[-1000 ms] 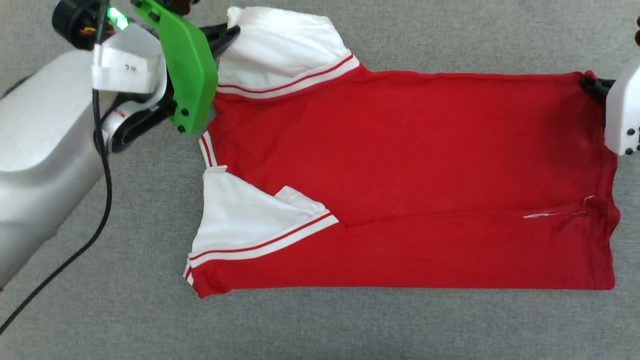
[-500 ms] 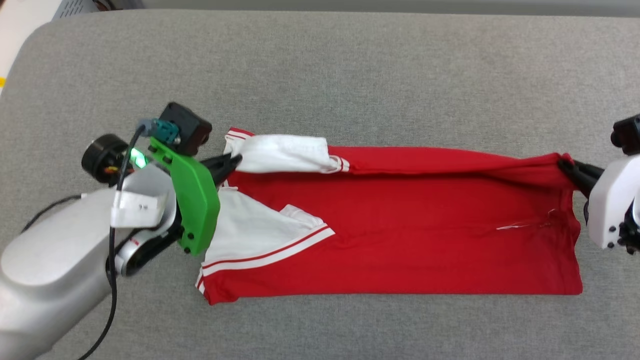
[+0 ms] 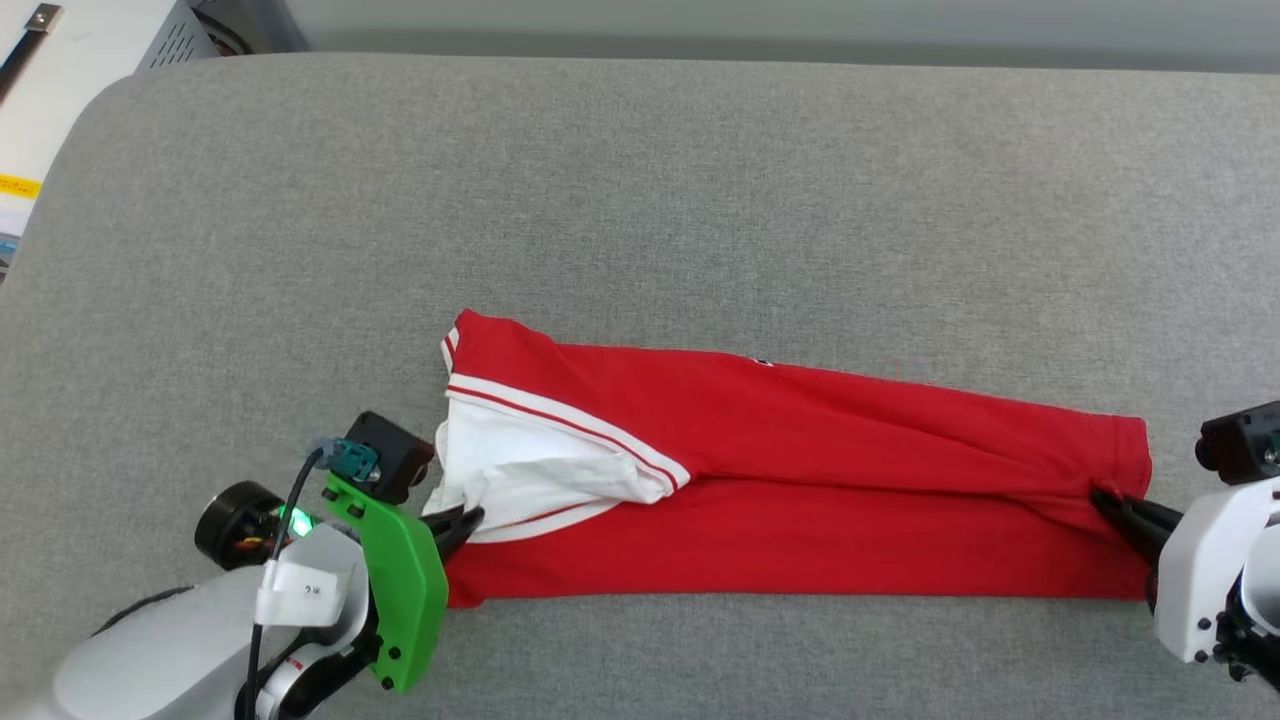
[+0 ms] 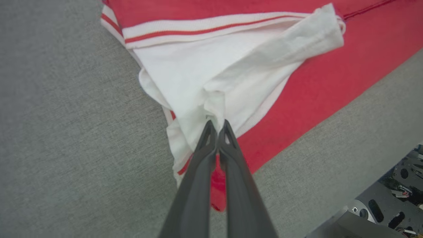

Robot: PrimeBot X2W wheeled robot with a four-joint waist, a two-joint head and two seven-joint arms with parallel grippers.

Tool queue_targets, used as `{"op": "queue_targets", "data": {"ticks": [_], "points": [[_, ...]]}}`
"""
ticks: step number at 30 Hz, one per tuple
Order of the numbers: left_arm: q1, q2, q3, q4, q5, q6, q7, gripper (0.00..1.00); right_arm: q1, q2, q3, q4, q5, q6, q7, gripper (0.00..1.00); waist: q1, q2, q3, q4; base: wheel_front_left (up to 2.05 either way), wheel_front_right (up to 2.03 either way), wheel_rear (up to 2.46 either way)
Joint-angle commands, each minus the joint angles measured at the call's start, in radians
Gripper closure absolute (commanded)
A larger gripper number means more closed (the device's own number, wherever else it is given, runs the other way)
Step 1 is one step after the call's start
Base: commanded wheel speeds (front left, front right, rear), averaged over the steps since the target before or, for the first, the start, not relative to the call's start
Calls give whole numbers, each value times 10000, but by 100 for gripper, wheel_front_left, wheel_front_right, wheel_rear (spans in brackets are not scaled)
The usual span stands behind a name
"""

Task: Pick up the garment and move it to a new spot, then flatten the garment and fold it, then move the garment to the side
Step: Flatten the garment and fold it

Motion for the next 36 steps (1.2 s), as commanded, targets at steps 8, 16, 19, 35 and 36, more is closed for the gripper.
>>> {"op": "queue_targets", "data": {"ticks": [8,16,19,35,36], "points": [[452,-493,23,794,-336,-10,-383,100,353,515,-34,404,12,-7,21,100,1,0,333,-54,0,0,0],[770,-428,804,634,25,923,-2353,0,367,476,-951,-545,694,-7,-260,0,1,0,-195,-133,0,0,0],[880,-398,1141,519,294,1496,-3209,0,473,279,-1531,-965,1120,-7,-21,0,1,0,-310,-102,0,0,0],[2653,-1880,4820,-273,3394,4061,-4427,0,432,207,-3092,174,2497,-7,2730,0,1,0,23,416,0,0,0],[2869,-2047,5118,-279,3677,4060,-4428,0,380,286,-3019,284,2434,-7,2767,0,1,0,72,457,0,0,0]]}}
